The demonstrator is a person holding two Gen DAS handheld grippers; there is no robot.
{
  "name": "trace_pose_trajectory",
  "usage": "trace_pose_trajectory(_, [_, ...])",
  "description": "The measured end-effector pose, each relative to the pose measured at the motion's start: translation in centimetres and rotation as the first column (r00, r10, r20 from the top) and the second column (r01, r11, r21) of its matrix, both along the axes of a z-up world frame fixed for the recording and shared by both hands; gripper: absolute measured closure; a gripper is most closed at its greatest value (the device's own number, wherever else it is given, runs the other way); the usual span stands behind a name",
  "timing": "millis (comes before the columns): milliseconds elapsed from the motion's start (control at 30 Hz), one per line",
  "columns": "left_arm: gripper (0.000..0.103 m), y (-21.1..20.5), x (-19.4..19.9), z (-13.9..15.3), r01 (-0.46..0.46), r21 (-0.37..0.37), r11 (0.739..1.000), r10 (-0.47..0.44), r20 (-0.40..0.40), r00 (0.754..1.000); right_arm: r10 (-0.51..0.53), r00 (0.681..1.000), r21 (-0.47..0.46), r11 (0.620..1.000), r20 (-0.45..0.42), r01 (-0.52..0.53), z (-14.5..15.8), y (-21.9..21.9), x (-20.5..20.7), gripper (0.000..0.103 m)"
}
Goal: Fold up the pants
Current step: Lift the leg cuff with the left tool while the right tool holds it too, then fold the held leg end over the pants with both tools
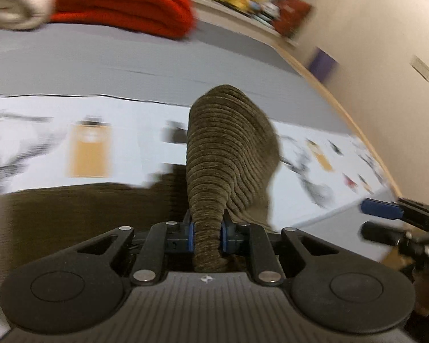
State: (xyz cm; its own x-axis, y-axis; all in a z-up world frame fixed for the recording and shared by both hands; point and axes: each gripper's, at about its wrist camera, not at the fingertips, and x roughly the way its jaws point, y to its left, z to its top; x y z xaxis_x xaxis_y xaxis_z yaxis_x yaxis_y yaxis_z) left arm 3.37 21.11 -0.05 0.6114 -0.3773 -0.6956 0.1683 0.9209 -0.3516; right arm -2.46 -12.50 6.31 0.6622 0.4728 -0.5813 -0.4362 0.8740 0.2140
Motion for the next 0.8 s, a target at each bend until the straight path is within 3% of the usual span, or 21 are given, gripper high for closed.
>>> trace_pose_trajectory(33, [0.085, 2.1, -0.5, -0.1, -0.039, 0.006, 0.999, 0.039, -0.002, 0.999, -0.03, 0.999, 0.001, 1.0, -0.017, 0.03, -0.5, 0.1, 0.6, 0.027])
trace_pose_trajectory(167, [0.085, 10.1, -2.9, -0.7, -0.19, 0.002, 0.982, 0.19, -0.038, 0.981, -0.131, 0.977, 0.068, 0.987, -0.17, 0.144, -3.7, 2.0, 2.8, 0.026])
trace_pose_trajectory(233, [0.085, 13.3, -3.9, -1.0, -0.246, 0.017, 0.969, 0.246, -0.05, 0.968, -0.12, 0.968, 0.115, 0.982, -0.222, 0.148, -4.7, 3.5, 3.5, 0.027])
trace_pose_trajectory(367, [0.077, 17.3, -4.5, -1.9, -0.342, 0.053, 0.938, 0.345, -0.081, 0.935, -0.072, 0.95, 0.108, 0.988, -0.304, 0.11, -7.4, 7.3, 4.2, 0.027])
trace_pose_trajectory(433, [0.062, 18.7, -4.6, -1.7, -0.392, 0.045, 0.919, 0.394, -0.072, 0.916, -0.04, 0.933, 0.116, 0.989, -0.358, 0.087, -8.2, 8.9, 5.4, 0.026])
trace_pose_trajectory(467, [0.042, 19.1, -4.6, -1.7, -0.414, 0.027, 0.91, 0.415, -0.072, 0.907, -0.027, 0.924, 0.125, 0.989, -0.383, 0.08, -8.8, 9.5, 5.8, 0.026])
trace_pose_trajectory(500, [0.027, 19.5, -4.4, -1.8, -0.427, -0.001, 0.904, 0.425, -0.081, 0.901, -0.019, 0.916, 0.131, 0.988, -0.401, 0.078, -9.3, 10.0, 6.1, 0.024])
trace_pose_trajectory(567, [0.015, 19.6, -3.5, -2.4, -0.425, -0.039, 0.904, 0.417, -0.132, 0.899, -0.016, 0.9, 0.154, 0.984, -0.435, 0.092, -10.2, 10.8, 7.2, 0.017])
trace_pose_trajectory(800, [0.014, 17.7, -0.3, -6.4, -0.36, -0.057, 0.931, 0.324, -0.326, 0.888, 0.011, 0.829, 0.242, 0.959, -0.56, 0.15, -13.8, 12.6, 9.4, 0.011])
